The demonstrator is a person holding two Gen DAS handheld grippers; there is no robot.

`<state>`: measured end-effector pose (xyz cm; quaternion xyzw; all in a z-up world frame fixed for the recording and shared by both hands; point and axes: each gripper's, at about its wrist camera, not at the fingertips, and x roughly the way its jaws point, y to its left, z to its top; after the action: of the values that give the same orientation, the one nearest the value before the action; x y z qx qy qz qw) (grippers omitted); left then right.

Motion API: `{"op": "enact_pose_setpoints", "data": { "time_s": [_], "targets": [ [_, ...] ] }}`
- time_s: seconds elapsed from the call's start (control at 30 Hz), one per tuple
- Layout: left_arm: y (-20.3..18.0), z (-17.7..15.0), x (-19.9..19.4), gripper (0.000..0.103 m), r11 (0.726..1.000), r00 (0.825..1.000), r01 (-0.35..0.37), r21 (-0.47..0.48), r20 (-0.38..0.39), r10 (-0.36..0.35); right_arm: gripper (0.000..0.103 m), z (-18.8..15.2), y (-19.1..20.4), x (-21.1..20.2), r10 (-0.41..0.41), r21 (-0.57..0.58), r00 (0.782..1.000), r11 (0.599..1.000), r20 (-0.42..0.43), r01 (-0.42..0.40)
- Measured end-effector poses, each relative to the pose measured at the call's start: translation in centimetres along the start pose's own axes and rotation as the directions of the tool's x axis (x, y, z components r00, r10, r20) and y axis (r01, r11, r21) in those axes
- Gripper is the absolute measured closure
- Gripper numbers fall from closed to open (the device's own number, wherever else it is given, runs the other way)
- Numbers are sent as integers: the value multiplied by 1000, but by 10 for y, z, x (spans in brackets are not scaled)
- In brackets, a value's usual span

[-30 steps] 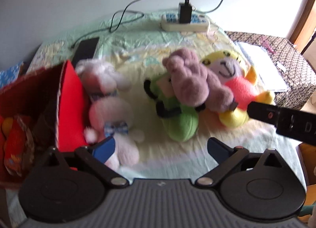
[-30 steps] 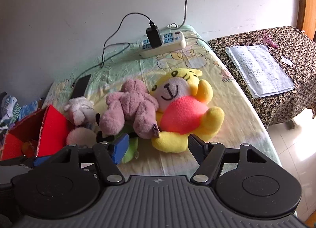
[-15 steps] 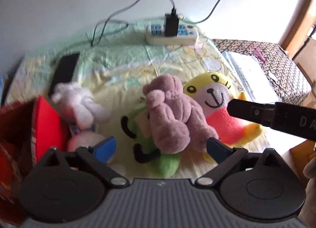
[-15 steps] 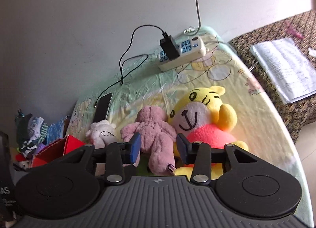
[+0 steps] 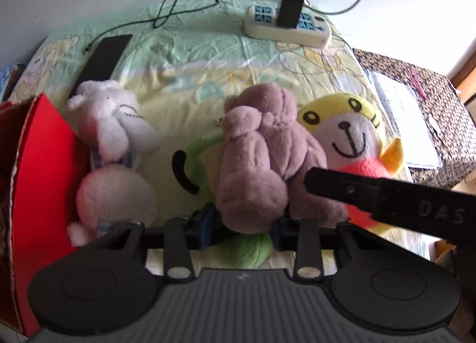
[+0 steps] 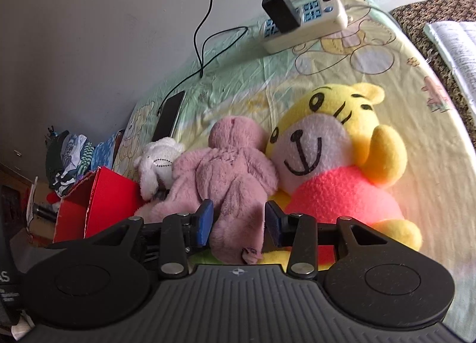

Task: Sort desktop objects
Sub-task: 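Reach both grippers to the pink teddy bear and close on it, then lift the pink teddy bear off the bed with both grippers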

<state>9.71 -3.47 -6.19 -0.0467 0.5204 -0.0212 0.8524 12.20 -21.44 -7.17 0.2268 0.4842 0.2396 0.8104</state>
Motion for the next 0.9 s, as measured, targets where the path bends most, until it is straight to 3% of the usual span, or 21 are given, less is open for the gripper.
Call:
{"op": "enact_pose_setpoints", "data": {
  "time_s": [0.13,0.27,0.33,0.37,0.63,0.67,0.77,0.83,0.9],
  "targets": [
    [-2,0,-1,73,1000,1000,-25,16,9,24,70,-1,-6,14,50,33,997,998,-56,-48],
    [-2,0,-4,79,999,1000,-27,17,11,27,74,-2,-1,6,51,-15,998,999,-24,-52],
    [-2,-2,-9,98,1000,1000,-20,21,13,19,75,-2,4,-3,48,-59,999,997,6,-48],
    [-3,-2,-10,100,1000,1000,-12,21,10,12,75,-1,7,-7,47,-84,999,995,22,-45],
    [-17,-22,-44,99,993,995,89,83,35,-92,76,-11,14,-36,100,-152,994,984,42,-92],
    [-20,-27,-49,96,990,994,102,101,33,-106,76,-14,15,-40,102,-159,994,983,36,-95],
    [-23,-45,-57,69,986,994,82,142,55,-91,78,-23,14,-46,95,-180,995,979,14,-91],
    [-20,-55,-60,33,987,995,73,144,64,-82,78,-30,11,-49,92,-185,996,978,-7,-92],
    [-16,-62,-61,23,987,993,79,137,72,-89,79,-37,9,-50,69,-207,998,976,-13,-71]
  ]
}}
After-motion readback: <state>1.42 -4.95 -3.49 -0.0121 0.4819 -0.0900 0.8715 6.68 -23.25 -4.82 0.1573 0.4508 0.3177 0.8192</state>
